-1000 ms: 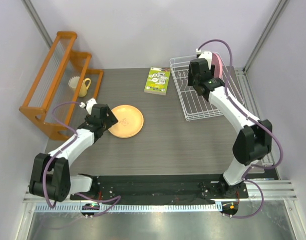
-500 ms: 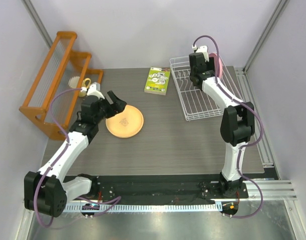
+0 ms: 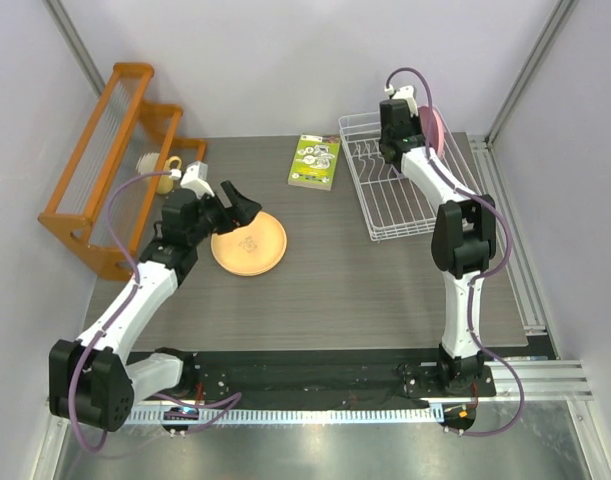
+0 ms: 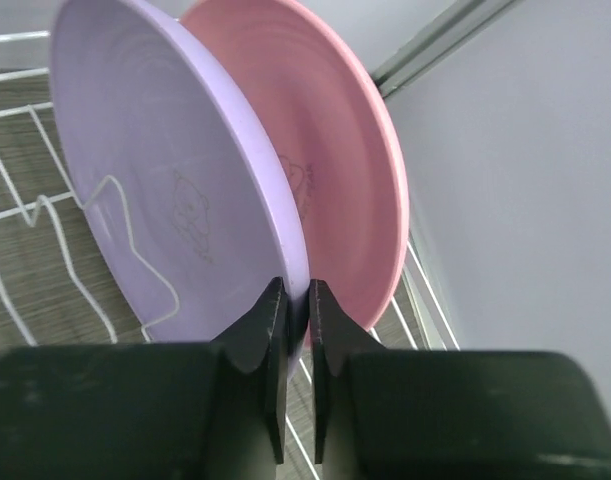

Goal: Unload the plates from the dish rack

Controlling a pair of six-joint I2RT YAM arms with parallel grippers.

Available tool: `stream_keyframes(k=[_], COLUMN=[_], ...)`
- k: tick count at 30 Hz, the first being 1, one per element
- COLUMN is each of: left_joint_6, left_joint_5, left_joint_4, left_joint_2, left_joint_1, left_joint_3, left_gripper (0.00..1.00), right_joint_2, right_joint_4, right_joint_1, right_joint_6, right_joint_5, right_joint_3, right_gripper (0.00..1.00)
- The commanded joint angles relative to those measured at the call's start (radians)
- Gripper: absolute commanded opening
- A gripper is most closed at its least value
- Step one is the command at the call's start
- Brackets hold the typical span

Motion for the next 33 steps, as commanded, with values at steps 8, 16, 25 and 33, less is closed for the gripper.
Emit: stream_keyframes(k=[8, 16, 25, 33], left_joint_6=[0.013, 0.009, 0.013, 0.013], left_joint_5=[0.019, -0.007, -0.023, -0.014], left_joint_4=[0.054, 0.036, 0.014, 0.014], left_joint_2=[0.04, 0.056, 0.063, 0.077], left_joint_1=[0.002, 0.002, 0.002, 0.002], left_joint_3=[0.037, 0.045, 0.051, 0.067], left_gripper=[0.84, 0.84, 0.84, 0.84], right_joint_2=[-0.03, -0.05, -0.068, -0.241], right_joint_4=[0.158, 0.658, 1.193, 0.838], right_joint_1=[0.035, 0.101, 0.133, 0.155], right_joint_6=[-0.097, -0.479, -0.861, -0.569], right_joint_5=[0.148, 0.4, 0.466, 0.463], right_joint_3=[0.01, -0.142, -0.227, -0.256], right_gripper=[0.01, 0.01, 0.01, 0.01])
